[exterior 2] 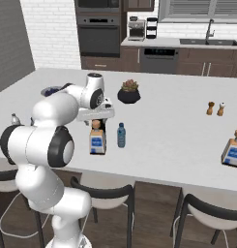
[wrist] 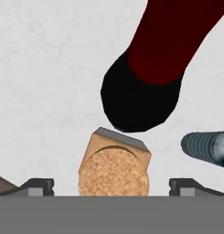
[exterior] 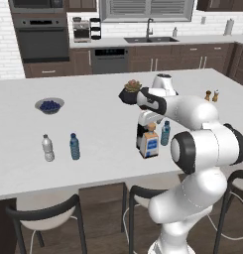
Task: Move the plastic bottles in the middle to the plastics group, and the glass bottles in the middle to the glass group.
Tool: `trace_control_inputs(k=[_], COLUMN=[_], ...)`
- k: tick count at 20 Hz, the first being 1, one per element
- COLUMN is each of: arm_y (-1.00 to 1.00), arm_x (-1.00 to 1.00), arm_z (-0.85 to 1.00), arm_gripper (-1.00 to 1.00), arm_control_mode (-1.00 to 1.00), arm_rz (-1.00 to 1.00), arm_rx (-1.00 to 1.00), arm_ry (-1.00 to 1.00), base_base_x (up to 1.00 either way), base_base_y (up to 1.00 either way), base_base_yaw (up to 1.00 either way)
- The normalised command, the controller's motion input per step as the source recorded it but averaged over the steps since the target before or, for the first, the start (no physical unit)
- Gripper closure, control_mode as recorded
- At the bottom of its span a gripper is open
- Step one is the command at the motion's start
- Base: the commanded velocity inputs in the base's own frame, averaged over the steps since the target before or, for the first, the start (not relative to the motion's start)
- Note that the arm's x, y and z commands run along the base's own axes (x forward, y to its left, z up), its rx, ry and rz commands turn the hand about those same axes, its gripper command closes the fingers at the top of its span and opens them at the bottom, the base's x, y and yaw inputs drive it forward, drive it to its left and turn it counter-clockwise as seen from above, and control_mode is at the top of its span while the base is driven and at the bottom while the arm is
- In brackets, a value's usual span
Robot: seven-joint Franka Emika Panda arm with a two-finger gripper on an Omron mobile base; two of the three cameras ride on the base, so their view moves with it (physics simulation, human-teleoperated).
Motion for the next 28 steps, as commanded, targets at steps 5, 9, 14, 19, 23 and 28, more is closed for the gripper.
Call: trace_control_inputs(k=[5,9,14,19,23,28], arm_y=[0.0,0.0,0.0,0.0,0.0,0.0], arm_x=[0.0,0.0,0.0,0.0,0.0,0.0], arm_z=[-0.06,-0.24,-0.23,-0.07,0.0,0.0], arm_gripper=[-1.0,-1.0,-1.0,-1.0,1.0,1.0], arm_control_mode=[-1.0,-1.0,-1.0,-1.0,-1.0,-1.0], arm_rz=[-0.03,0.0,0.0,0.0,0.0,0.0], arm_rx=[0.0,0.0,0.0,0.0,0.0,0.0], arm_ry=[0.01,0.0,0.0,0.0,0.0,0.0], base_base_x=[0.0,0.0,0.0,0.0,0.0,0.0], base_base_y=[0.0,0.0,0.0,0.0,0.0,0.0], base_base_yaw=[0.0,0.0,0.0,0.0,0.0,0.0])
